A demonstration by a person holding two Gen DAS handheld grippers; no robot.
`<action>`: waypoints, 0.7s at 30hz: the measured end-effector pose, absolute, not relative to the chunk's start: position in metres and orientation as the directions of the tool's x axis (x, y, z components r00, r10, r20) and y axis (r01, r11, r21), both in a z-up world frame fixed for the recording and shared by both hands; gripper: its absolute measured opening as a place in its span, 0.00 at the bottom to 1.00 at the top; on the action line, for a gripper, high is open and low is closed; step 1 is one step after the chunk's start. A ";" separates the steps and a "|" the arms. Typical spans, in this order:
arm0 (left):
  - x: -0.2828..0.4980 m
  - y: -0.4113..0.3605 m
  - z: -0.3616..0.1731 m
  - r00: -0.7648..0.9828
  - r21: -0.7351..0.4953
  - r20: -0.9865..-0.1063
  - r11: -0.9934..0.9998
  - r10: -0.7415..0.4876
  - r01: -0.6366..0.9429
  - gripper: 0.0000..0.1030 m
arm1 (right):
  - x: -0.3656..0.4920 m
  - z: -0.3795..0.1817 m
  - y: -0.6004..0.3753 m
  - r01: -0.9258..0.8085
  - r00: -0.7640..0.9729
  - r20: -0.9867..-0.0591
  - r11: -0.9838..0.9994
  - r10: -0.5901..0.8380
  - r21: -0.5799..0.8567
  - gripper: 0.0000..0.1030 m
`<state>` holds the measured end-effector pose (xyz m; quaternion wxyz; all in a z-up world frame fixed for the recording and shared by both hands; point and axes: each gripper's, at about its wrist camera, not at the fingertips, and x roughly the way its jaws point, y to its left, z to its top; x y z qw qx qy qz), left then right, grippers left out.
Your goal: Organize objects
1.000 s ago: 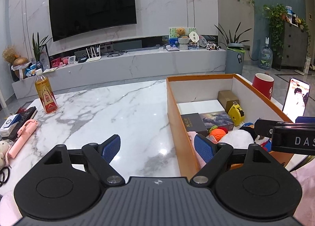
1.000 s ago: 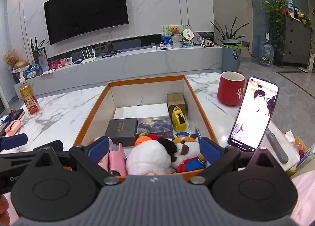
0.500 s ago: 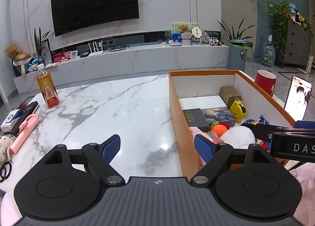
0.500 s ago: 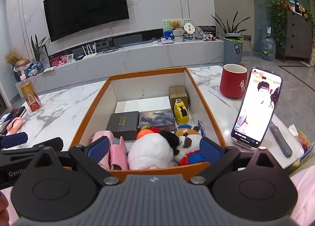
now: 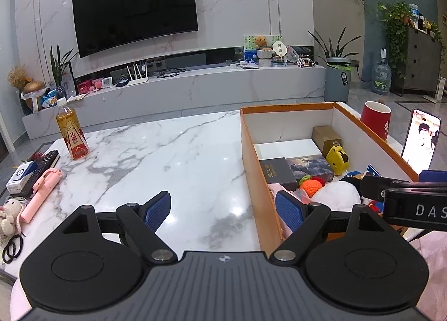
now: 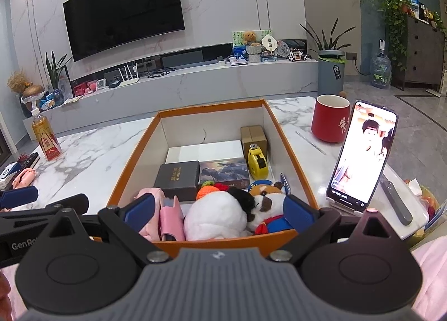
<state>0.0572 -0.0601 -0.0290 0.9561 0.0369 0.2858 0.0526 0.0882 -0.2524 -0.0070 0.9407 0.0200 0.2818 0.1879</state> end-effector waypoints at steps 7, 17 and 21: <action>0.056 -0.060 -0.029 0.832 0.099 -0.542 0.992 0.121 -0.080 0.94 | 0.085 -0.005 -0.250 -0.351 0.769 -0.523 0.927 0.368 0.136 0.95; 0.055 -0.058 -0.026 0.833 0.091 -0.539 0.992 0.127 -0.092 0.94 | 0.083 -0.003 -0.247 -0.360 0.767 -0.525 0.924 0.370 0.127 0.95; 0.054 -0.056 -0.026 0.832 0.091 -0.539 0.991 0.130 -0.097 0.94 | 0.082 -0.003 -0.246 -0.361 0.766 -0.525 0.924 0.370 0.124 0.95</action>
